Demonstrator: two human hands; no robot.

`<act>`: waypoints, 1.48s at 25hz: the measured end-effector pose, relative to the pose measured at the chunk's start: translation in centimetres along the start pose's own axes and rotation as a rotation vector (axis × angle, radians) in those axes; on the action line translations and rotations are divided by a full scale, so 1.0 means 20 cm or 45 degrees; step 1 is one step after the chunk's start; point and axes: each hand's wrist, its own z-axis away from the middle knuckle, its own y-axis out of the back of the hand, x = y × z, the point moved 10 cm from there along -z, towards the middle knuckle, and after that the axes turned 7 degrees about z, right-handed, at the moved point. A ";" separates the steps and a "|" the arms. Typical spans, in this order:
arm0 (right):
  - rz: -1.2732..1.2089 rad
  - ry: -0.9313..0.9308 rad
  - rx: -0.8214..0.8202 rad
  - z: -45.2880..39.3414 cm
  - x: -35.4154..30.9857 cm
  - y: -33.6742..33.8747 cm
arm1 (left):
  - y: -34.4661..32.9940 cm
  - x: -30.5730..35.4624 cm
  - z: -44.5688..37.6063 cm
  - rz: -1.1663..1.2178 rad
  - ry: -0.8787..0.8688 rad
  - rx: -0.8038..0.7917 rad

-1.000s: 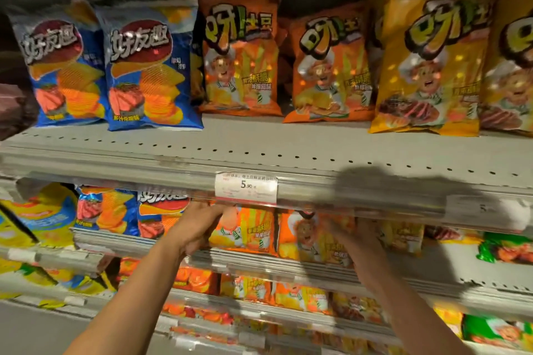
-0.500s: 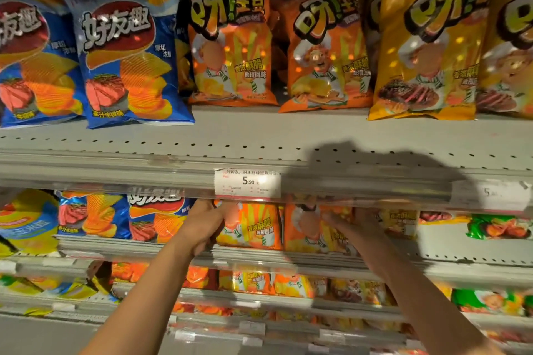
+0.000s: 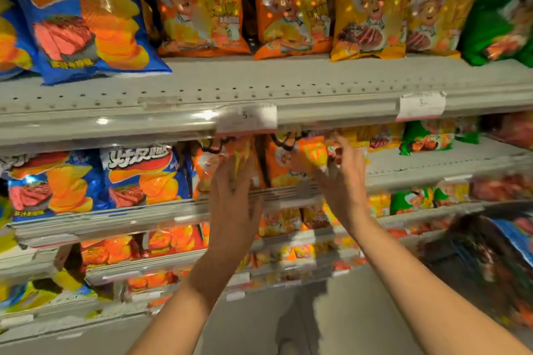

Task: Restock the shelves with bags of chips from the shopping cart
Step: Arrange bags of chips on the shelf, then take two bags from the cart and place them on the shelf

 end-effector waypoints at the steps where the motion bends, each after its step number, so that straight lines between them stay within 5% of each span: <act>1: -0.064 -0.015 -0.017 0.07 0.01 0.03 | -0.04 0.04 0.03 0.053 -0.021 -0.055; 9: -0.235 -0.282 -0.075 0.42 0.64 0.57 | -0.65 0.63 0.10 0.321 -0.244 -0.470; 19: -0.259 -0.921 0.114 0.78 2.30 1.53 | -2.26 1.95 0.28 0.548 -0.387 -1.008; 24: -0.194 -1.164 0.145 0.95 2.90 1.86 | -2.89 2.33 0.31 0.502 -0.350 -1.261; 30: -0.333 -1.390 0.174 0.97 3.38 1.89 | -3.54 2.45 0.19 0.421 -0.240 -1.476; 37: -0.604 -1.735 0.113 0.76 3.88 1.52 | -4.29 2.30 0.03 0.156 -0.013 -1.620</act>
